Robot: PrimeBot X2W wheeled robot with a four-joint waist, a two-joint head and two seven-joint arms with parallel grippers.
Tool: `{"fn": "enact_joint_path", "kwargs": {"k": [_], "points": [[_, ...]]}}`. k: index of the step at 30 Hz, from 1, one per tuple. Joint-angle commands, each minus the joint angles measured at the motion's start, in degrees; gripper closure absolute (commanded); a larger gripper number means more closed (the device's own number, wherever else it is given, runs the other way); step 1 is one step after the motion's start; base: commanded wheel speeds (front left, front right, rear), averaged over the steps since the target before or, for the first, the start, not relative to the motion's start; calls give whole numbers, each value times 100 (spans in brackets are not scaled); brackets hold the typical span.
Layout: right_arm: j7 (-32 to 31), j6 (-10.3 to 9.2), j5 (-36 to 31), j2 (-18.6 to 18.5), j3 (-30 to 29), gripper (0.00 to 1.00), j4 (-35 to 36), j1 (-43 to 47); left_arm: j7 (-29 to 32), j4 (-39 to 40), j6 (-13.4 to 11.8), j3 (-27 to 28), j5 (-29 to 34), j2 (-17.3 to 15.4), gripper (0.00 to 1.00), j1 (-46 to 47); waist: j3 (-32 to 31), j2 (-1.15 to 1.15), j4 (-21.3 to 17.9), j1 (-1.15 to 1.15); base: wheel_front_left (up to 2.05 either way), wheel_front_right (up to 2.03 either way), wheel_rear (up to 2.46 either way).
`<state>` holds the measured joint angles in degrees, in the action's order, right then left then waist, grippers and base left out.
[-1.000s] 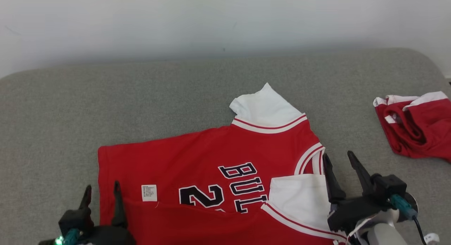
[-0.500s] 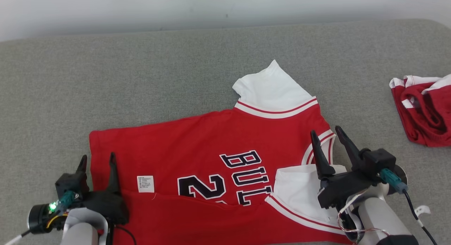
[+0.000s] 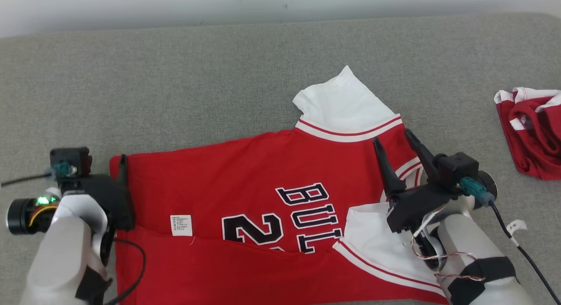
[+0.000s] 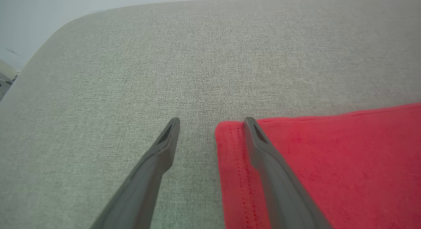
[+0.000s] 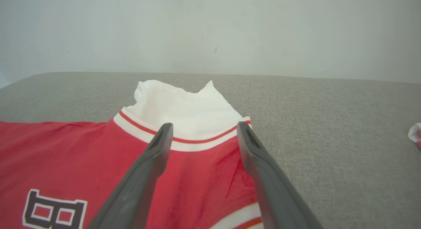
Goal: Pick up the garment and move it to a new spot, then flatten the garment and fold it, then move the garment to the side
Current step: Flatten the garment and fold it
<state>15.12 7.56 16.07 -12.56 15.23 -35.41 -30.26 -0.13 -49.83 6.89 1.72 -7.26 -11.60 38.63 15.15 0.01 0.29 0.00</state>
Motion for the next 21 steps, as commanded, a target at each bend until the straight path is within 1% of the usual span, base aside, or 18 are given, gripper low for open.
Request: {"fn": "enact_joint_path", "kwargs": {"k": [1,2,3,6,10,14,16,17,19,21], "points": [[-1,-18,57,-12,69,0,-73,-117,326,-97,37,-79,-151,-63,0,171,38,-1,-7,0,0,0,0],[-1,-18,73,-20,95,0,-104,-155,487,-118,50,-108,-210,-84,0,260,52,-1,-9,0,0,0,0],[-1,-18,73,-20,95,0,-104,-155,487,-118,50,-108,-210,-84,0,260,52,-1,-9,0,0,0,0],[-1,-18,119,-27,155,0,-186,-267,1067,-151,69,-288,-598,-54,0,415,86,-1,-15,0,0,0,0],[-1,-18,177,-35,234,0,-303,-402,1651,-6,47,-655,-1093,-272,0,478,164,-1,-60,0,0,0,0],[-2,-18,282,-91,352,0,-489,-623,1973,162,48,-863,-1456,-467,0,501,233,-1,-90,0,0,0,0],[-3,-18,347,-120,403,0,-571,-750,2065,271,48,-959,-1579,-516,21,492,257,-1,-94,0,0,0,0],[-4,-18,372,-138,434,0,-607,-804,2107,328,48,-999,-1632,-532,27,470,265,-1,-90,0,0,0,0],[-4,-18,404,-196,483,0,-678,-925,2250,425,50,-1077,-1767,-567,25,412,271,-1,-76,0,0,0,0],[-3,-18,442,-231,521,0,-720,-1021,2366,535,49,-1156,-1901,-625,17,349,263,-1,-55,0,0,0,0]]}}
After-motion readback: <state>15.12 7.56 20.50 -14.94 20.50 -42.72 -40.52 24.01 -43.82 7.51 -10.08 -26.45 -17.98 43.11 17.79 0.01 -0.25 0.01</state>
